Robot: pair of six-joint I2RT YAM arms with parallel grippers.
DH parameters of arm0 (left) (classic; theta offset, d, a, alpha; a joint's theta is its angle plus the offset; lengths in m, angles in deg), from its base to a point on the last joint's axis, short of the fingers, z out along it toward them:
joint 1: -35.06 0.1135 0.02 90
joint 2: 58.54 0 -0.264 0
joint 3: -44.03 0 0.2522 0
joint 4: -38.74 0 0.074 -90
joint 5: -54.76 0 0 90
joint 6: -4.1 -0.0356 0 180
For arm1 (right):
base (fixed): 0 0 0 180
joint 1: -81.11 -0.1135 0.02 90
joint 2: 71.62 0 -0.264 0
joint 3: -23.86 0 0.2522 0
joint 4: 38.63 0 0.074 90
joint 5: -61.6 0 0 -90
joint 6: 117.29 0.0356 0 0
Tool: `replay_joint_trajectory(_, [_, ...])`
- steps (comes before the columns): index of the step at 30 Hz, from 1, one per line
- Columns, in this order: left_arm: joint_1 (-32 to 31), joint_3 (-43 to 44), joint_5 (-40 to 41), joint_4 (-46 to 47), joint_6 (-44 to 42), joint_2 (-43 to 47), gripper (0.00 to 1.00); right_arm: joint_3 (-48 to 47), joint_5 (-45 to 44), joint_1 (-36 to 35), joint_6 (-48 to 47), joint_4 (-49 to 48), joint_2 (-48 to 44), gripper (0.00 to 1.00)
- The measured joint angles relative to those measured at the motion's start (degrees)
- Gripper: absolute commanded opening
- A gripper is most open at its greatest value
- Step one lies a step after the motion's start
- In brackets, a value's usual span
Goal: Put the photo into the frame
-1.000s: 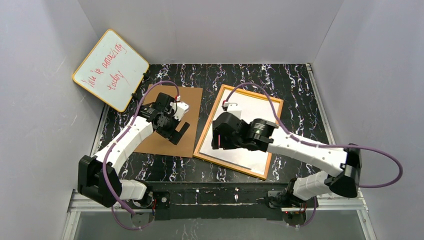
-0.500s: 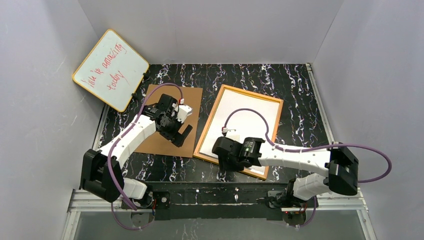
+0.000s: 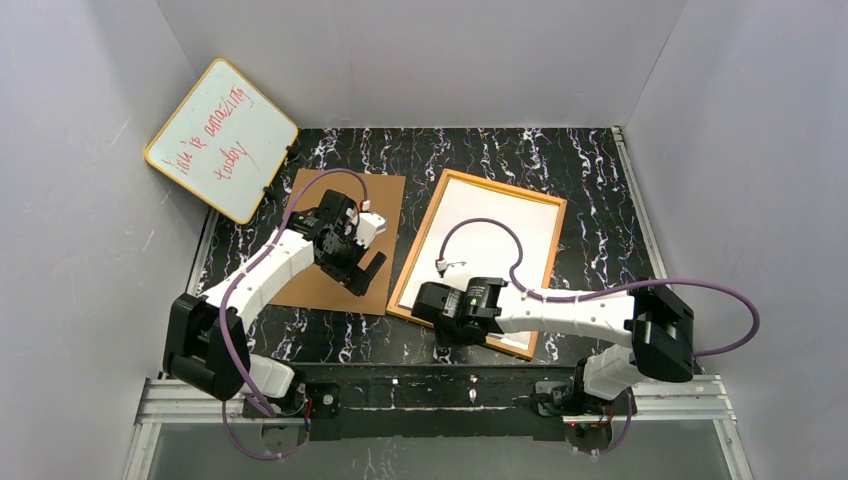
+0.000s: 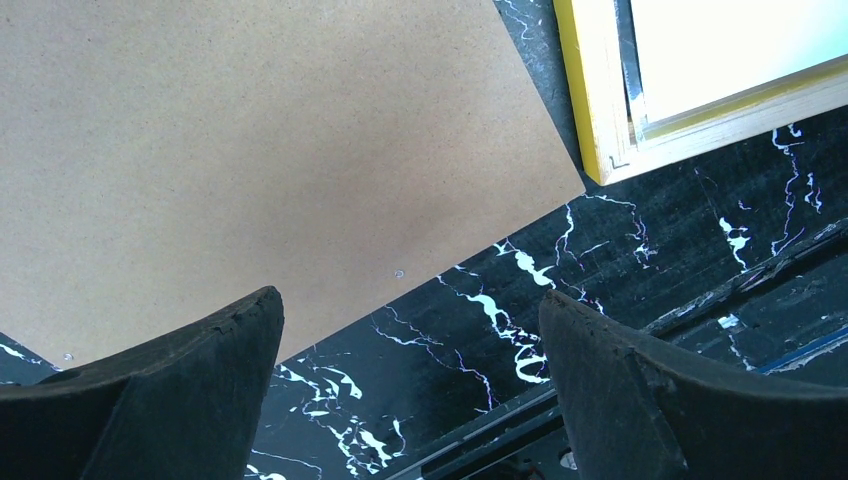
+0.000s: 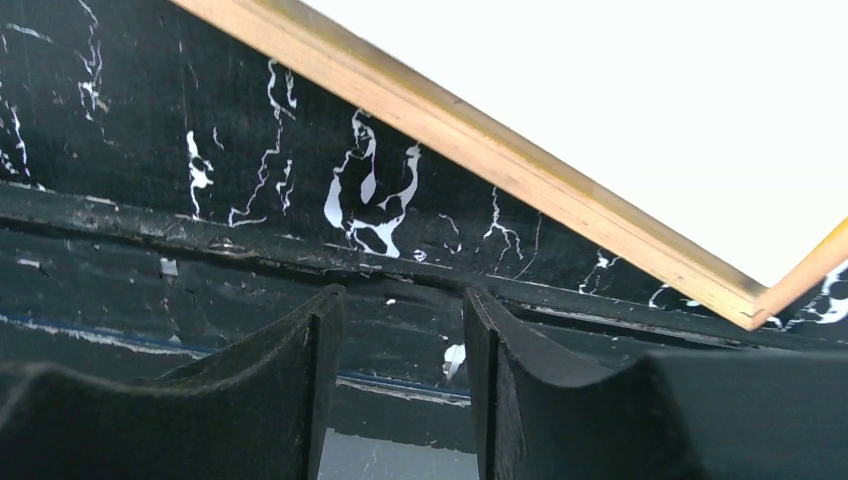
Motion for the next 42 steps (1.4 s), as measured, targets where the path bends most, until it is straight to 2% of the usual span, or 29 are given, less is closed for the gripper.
replay_joint_trajectory(4, [0.0,0.0,-0.09,0.04,-0.2,0.0,0.98,-3.85,-2.16,0.02,-0.17,2.91,1.84,0.55])
replay_joint_trajectory(8, [0.0,0.0,-0.22,0.02,-0.55,0.0,0.98,-4.11,-1.22,0.04,-0.31,2.01,1.75,0.46])
replay_joint_trajectory(17, [0.0,0.02,-2.16,0.07,-0.76,-1.9,0.98,2.67,2.36,-0.31,3.15,-2.97,-3.91,0.46])
replay_joint_trajectory(30, [0.0,0.11,-2.36,1.2,0.22,-2.08,0.98,3.08,1.53,-0.48,4.39,-4.17,-3.96,0.47])
replay_joint_trajectory(42, [-1.86,0.13,-4.2,2.71,-0.22,-5.86,0.98,4.46,-0.35,0.5,4.33,-6.97,-0.7,0.37])
